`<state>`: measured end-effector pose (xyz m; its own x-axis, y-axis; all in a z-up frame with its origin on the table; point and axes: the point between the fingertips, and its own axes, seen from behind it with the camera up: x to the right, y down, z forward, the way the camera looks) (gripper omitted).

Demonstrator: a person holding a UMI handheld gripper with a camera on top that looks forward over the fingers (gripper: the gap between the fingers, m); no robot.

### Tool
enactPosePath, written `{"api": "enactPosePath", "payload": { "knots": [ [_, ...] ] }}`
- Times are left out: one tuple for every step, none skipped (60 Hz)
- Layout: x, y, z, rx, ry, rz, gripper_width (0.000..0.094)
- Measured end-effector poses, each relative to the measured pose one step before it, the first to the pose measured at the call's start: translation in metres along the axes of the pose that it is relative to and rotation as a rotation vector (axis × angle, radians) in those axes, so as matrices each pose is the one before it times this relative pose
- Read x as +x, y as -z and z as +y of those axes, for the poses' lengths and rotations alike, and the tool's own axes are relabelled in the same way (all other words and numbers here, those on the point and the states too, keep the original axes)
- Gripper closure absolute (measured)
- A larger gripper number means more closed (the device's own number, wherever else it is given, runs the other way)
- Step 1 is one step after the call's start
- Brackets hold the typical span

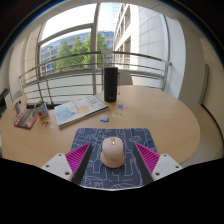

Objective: Arrange mouse

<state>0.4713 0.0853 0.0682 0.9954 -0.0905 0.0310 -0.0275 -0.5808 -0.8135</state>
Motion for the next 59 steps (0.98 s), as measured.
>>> {"api": "enactPosePath", "payload": {
  "knots": [
    [-0.00012,0.00731,-0.00235,0.0069,0.0029,0.00242,0.0092],
    [-0.00008,0.00747,-0.00226,0.00646,0.0031,0.00222,0.0092],
    [-0.00019,0.00766,-0.00216,0.00664,0.0032,0.00233,0.0091],
    [-0.00025,0.00785,-0.00236,0.00713,0.0036,0.00191,0.009],
    [-0.00026,0.00813,-0.00233,0.0071,0.0035,0.00197,0.0088],
    [0.00068,0.01002,-0.00196,0.00568,0.0035,0.00257,0.0086],
    [-0.00123,0.00715,-0.0008,0.00678,0.0038,0.00514,0.0083],
    [-0.00017,0.00784,-0.00128,0.00669,0.0026,0.00431,0.0084],
    [0.00026,0.00832,-0.00155,0.00634,0.0026,0.00486,0.0085],
    [-0.00007,0.0083,-0.00129,0.00601,0.0024,0.00412,0.0085],
    [-0.00015,0.00804,-0.00114,0.00547,0.0026,0.00349,0.0084],
    [-0.00022,0.00842,-0.00103,0.00528,0.0024,0.00323,0.0085],
    [0.00079,0.00839,-0.00157,0.00474,0.0013,0.00179,0.0085],
    [-0.00017,0.00791,-0.0005,0.00396,0.0012,0.00291,0.0085],
    [-0.0001,0.00762,-0.00041,0.00344,0.0002,0.00378,0.0084],
    [-0.00045,0.00708,-0.00011,0.00248,0.0009,0.00281,0.0083],
    [-0.00077,0.00694,-0.00014,0.0027,0.0004,0.0011,0.0083],
    [-0.00108,0.0066,-0.0001,0.00297,0.0011,-0.00044,0.0085],
    [-0.00093,0.00615,0.00008,0.00313,0.0013,-0.00069,0.0085],
    [-0.00082,0.00626,0.00027,0.00293,0.0017,0.00063,0.0086],
    [-0.00074,0.0064,0.00017,0.00258,0.0018,0.00096,0.0085],
    [-0.00047,0.00812,0.0005,0.0036,0.0026,0.00223,0.0085],
    [-0.00049,0.00564,0.00032,0.00271,0.003,0.00169,0.0087],
    [-0.00077,0.00486,0.00097,0.00198,0.0017,0.00094,0.0085],
    [-0.00091,0.00462,0.00051,0.00122,0.0028,0.00225,0.0086],
    [-0.00087,0.00406,0.00082,0.00142,0.0039,0.00106,0.0083],
    [-0.00045,0.00464,0.00054,0.00159,0.0039,0.00066,0.0085],
    [-0.0005,0.00384,0.00043,0.00178,0.0029,0.00093,0.0086],
    [-0.0008,0.00405,0.00067,0.0014,0.0018,0.00111,0.0085],
    [-0.0007,0.00417,0.00098,0.00043,0.0011,0.00024,0.0085],
    [-0.00034,0.00439,0.00299,0.00092,0.0013,0.00085,0.0084],
    [-0.00076,0.00375,0.00071,-0.00055,-0.0003,0.00023,0.0084],
    [-0.0006,0.00371,0.00126,-0.00136,-0.0006,0.00077,0.0084],
    [-0.00082,0.00306,0.00137,-0.00067,-0.0012,0.00037,0.0084],
    [-0.00075,0.00256,0.00074,0.00018,-0.0009,-0.00009,0.0086],
    [-0.00055,0.0025,0.00082,0.00088,-0.0012,0.00027,0.0086],
    [-0.00042,0.00243,0.00065,0.00133,-0.0012,0.00029,0.0086],
    [-0.00032,0.00255,0.00045,0.00114,-0.0003,-0.00035,0.0086],
    [-0.00155,0.0001,0.00228,0.00118,0.0004,-0.00049,0.0086],
    [-0.00057,0.0017,0.00085,-0.0009,-0.0002,-0.00163,0.0087],
    [-0.00001,0.00129,0.00111,-0.0031,-0.0012,-0.00153,0.0087],
    [0.0002,0.00072,0.00138,-0.00337,0.0,-0.0004,0.009],
    [0.00017,0.00114,0.00103,-0.00133,0.0017,0.00143,0.0089],
    [0.00017,0.00156,0.00006,0.00113,0.0027,0.00257,0.0089],
    [0.00051,0.00139,0.00011,0.00093,0.0017,0.0021,0.0088],
    [-0.00104,-0.00131,0.00204,-0.0003,-0.0008,0.00044,0.0089],
    [0.00013,0.00069,0.00067,-0.00172,-0.0014,0.00108,0.0089],
    [0.00056,0.001,0.00049,-0.00131,0.0003,0.00302,0.009],
    [0.00071,0.00113,0.00002,-0.00115,0.0006,0.00319,0.0088],
    [0.00017,0.00108,-0.0002,-0.00088,-0.0004,0.00239,0.0091],
    [0.00052,0.00162,-0.00039,-0.00021,-0.0011,0.00241,0.0089],
    [0.00061,0.00159,-0.00045,-0.00028,-0.0013,0.00189,0.0088],
    [0.0006,0.00134,-0.0006,0.00035,-0.0017,0.00117,0.0089],
    [0.00022,0.00158,-0.00052,0.00074,-0.0018,0.00053,0.0091],
    [0.00017,0.00111,-0.00054,0.00069,-0.0017,0.00036,0.0089],
    [-0.00019,0.00098,-0.00077,0.00088,-0.002,0.00047,0.0089],
    [-0.00012,0.00071,-0.00054,0.00097,-0.0021,0.00033,0.0087],
    [0.00015,0.00069,-0.00042,0.00105,-0.0023,-0.0001,0.0088],
    [0.00016,0.00068,-0.00048,0.00078,-0.002,-0.00067,0.0089]
  ]
}}
